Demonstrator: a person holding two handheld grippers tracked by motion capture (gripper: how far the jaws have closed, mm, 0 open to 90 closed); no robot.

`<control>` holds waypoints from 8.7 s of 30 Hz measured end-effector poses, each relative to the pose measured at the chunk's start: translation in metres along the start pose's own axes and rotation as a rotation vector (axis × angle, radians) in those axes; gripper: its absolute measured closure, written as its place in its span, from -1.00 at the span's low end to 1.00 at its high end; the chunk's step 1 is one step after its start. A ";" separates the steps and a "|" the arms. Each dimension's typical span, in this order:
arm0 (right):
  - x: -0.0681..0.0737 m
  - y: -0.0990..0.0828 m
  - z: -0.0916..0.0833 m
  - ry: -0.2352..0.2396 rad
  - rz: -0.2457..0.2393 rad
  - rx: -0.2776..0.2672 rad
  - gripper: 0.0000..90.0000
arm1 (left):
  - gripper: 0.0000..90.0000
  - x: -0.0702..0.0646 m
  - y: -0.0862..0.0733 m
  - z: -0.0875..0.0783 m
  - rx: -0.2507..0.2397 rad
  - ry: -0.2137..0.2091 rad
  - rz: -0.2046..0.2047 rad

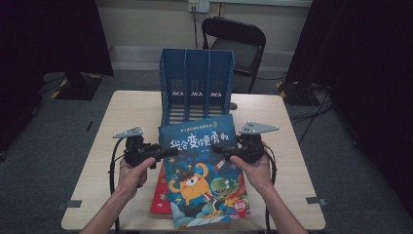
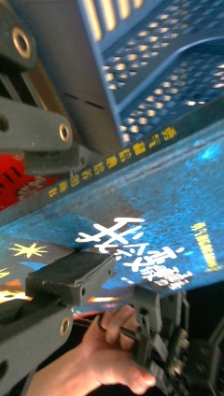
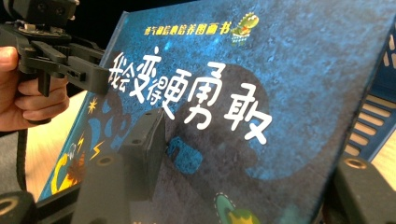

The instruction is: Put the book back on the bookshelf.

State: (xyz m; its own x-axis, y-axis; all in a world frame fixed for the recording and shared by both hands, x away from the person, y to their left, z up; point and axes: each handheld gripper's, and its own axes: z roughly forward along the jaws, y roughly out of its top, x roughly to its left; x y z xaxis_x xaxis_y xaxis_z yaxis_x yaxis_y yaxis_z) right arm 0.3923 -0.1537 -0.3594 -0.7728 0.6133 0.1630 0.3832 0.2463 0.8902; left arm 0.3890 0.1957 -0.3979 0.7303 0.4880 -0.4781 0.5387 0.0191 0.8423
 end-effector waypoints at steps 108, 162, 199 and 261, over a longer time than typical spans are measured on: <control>0.006 -0.011 -0.004 -0.058 -0.134 -0.083 -0.25 | 0.72 -0.076 0.042 -0.006 -0.044 -0.013 0.349; -0.011 -0.018 -0.011 -0.094 -0.087 -0.089 -0.37 | 0.86 -0.091 0.072 -0.032 -0.010 0.137 0.306; -0.016 -0.024 -0.010 -0.101 -0.055 -0.076 -0.44 | 0.86 -0.091 0.116 -0.059 -0.082 0.214 0.304; -0.016 -0.032 -0.002 -0.090 -0.064 -0.024 -0.44 | 0.86 -0.017 0.150 0.002 -0.279 0.633 0.190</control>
State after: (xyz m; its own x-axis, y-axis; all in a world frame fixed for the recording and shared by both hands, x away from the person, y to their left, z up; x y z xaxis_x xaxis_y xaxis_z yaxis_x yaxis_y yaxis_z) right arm 0.3913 -0.1727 -0.3893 -0.7460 0.6625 0.0678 0.3219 0.2697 0.9075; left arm 0.4582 0.1883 -0.2635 0.3716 0.9159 -0.1516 0.2371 0.0642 0.9693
